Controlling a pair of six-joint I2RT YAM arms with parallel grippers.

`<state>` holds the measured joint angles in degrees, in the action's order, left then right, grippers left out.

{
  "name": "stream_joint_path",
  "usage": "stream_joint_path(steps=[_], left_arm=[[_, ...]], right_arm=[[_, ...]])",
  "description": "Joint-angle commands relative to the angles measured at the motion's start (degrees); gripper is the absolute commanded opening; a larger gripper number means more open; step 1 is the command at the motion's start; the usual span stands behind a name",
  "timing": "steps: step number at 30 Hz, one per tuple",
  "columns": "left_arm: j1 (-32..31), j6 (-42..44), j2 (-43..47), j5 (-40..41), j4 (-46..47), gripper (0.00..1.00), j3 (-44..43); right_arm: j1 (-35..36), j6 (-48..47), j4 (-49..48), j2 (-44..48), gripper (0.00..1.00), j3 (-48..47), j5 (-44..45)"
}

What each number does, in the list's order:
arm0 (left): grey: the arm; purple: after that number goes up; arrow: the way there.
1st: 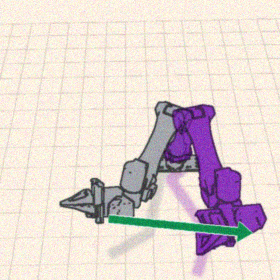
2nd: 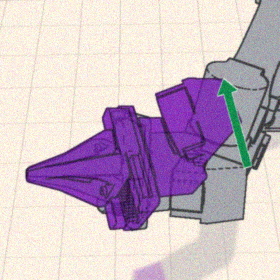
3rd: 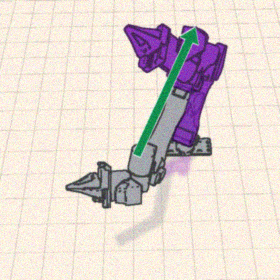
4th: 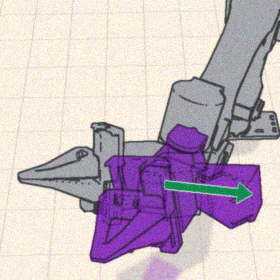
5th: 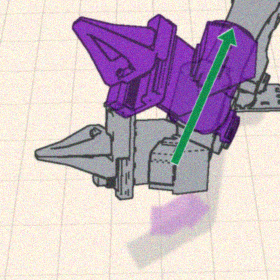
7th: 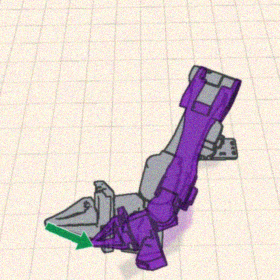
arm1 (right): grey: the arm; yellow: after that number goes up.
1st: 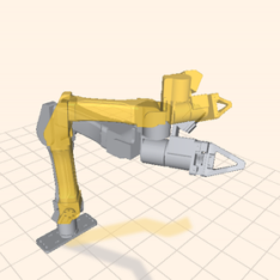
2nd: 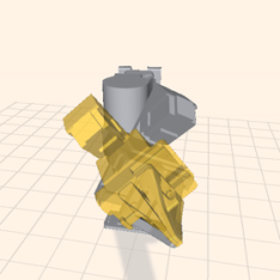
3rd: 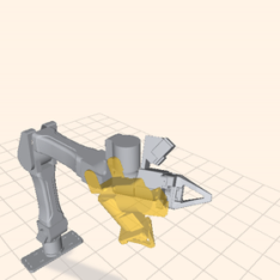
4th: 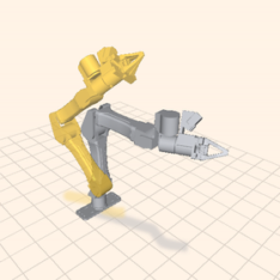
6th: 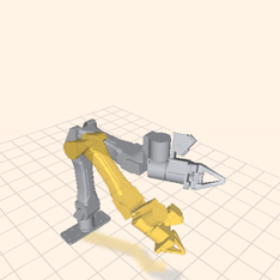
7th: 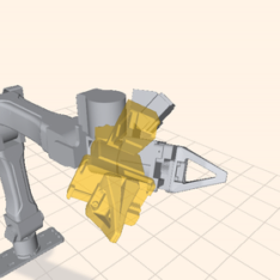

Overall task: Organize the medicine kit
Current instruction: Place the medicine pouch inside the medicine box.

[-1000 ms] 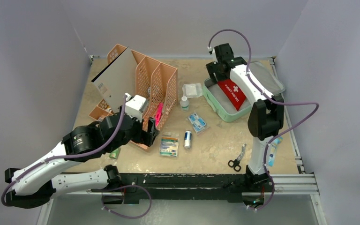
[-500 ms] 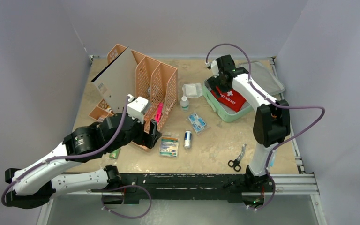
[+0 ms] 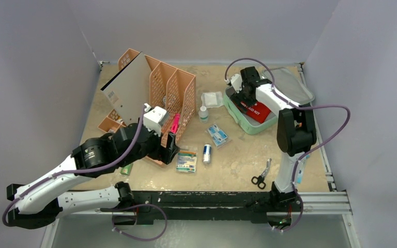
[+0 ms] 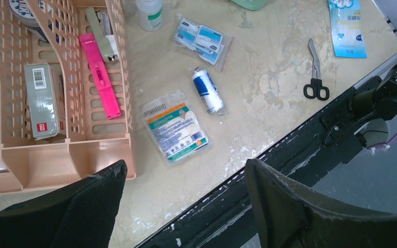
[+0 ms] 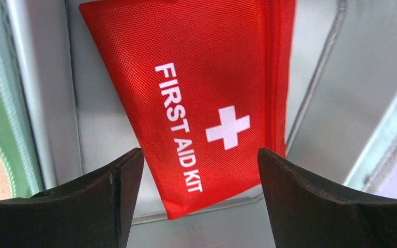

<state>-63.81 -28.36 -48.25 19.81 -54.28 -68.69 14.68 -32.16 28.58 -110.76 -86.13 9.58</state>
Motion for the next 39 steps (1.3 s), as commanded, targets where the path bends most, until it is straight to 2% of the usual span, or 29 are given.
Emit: stream_joint_path(steps=[1, 4, 14, 32, 33, 34, 39], left_arm=[[0.0, 0.1, 0.3, 1.3, 0.3, 0.82, -2.4], [0.0, -0.1, -0.2, 1.4, 0.4, 0.82, -2.4], [0.0, -4.3, -3.5, 1.1, -1.5, 0.79, -5.0], [0.0, -7.1, -6.9, -0.7, -1.2, 0.75, -6.6], [0.0, -7.1, -6.9, -0.6, -1.2, 0.75, -6.6], [0.0, -7.1, -6.9, -0.5, -1.2, 0.75, -6.7], [0.0, -7.1, -7.0, -0.5, -1.3, 0.75, -6.9]], right_arm=[[-0.2, -2.7, -0.1, -1.6, 0.82, -0.7, -2.5], [-0.3, -3.2, 0.0, -1.9, 0.82, -0.1, -4.0], [-3.2, -3.4, -2.8, -6.9, 0.83, -3.9, -0.1], [-4.2, -3.4, -15.5, -9.5, 0.83, -2.9, 0.8], [-4.2, -0.8, -15.6, -9.5, 0.58, -3.2, 0.1], [-4.2, 0.2, -15.6, -9.6, 0.49, -3.5, -0.4], [-4.2, 1.5, -15.8, -10.1, 0.42, -5.0, -1.6]])
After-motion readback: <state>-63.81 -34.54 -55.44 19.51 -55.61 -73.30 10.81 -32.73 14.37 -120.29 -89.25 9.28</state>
